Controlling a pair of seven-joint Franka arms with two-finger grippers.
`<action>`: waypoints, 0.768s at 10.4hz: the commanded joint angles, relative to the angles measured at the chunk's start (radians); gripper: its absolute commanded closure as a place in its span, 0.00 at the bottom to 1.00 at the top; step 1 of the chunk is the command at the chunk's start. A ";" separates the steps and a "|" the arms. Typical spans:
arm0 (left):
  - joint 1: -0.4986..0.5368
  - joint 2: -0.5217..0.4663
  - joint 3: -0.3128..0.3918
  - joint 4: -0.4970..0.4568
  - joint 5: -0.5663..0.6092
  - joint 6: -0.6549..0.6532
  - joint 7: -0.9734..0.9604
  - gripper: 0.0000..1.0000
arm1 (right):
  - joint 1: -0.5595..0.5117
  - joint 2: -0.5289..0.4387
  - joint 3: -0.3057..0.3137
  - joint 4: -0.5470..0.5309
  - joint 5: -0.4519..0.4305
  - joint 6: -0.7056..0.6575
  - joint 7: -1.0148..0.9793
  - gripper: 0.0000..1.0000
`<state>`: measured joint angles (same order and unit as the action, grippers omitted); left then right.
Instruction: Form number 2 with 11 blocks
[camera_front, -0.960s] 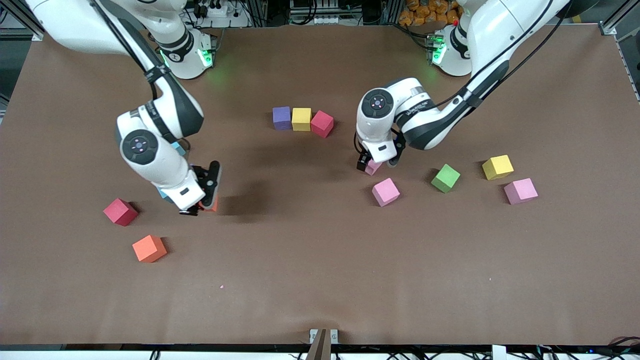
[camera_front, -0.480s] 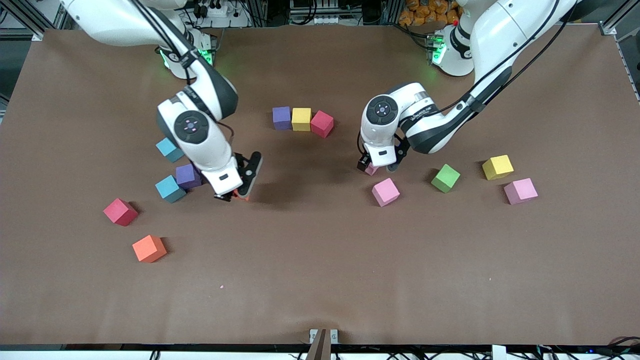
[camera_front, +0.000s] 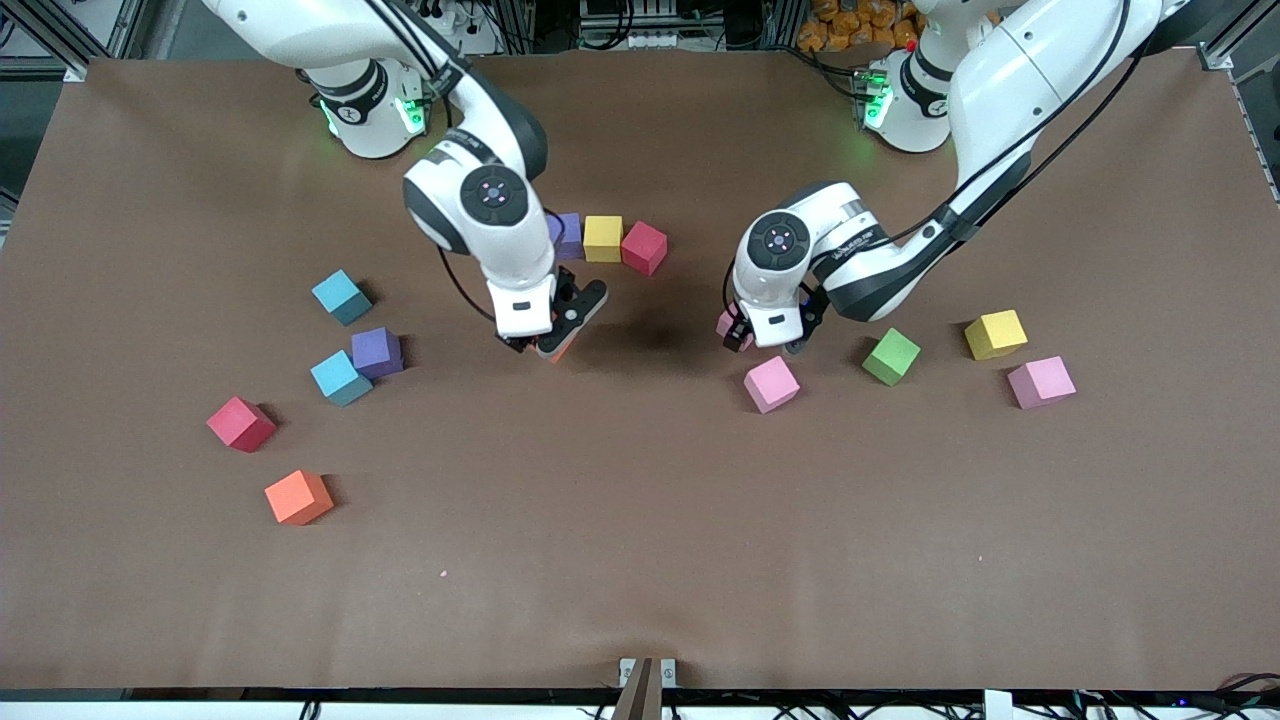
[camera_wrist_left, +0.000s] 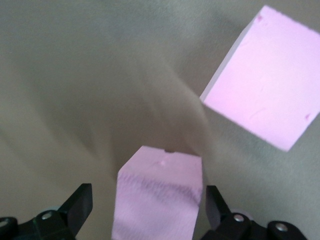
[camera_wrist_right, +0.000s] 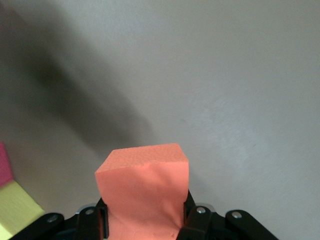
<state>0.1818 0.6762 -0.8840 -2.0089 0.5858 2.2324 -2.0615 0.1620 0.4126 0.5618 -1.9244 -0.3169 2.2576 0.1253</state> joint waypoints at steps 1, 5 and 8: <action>-0.016 0.017 0.025 0.007 0.028 0.035 0.008 0.00 | 0.049 0.006 -0.003 -0.008 -0.017 0.010 0.330 0.61; -0.019 0.022 0.039 0.021 0.025 0.046 -0.006 0.58 | 0.120 0.092 -0.019 -0.005 -0.024 0.118 0.839 0.63; 0.001 0.000 0.039 0.070 0.019 0.035 -0.003 0.61 | 0.207 0.127 -0.074 -0.001 -0.019 0.120 0.980 0.65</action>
<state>0.1746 0.6925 -0.8486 -1.9629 0.5891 2.2758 -2.0617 0.3049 0.5228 0.5304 -1.9350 -0.3188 2.3697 1.0114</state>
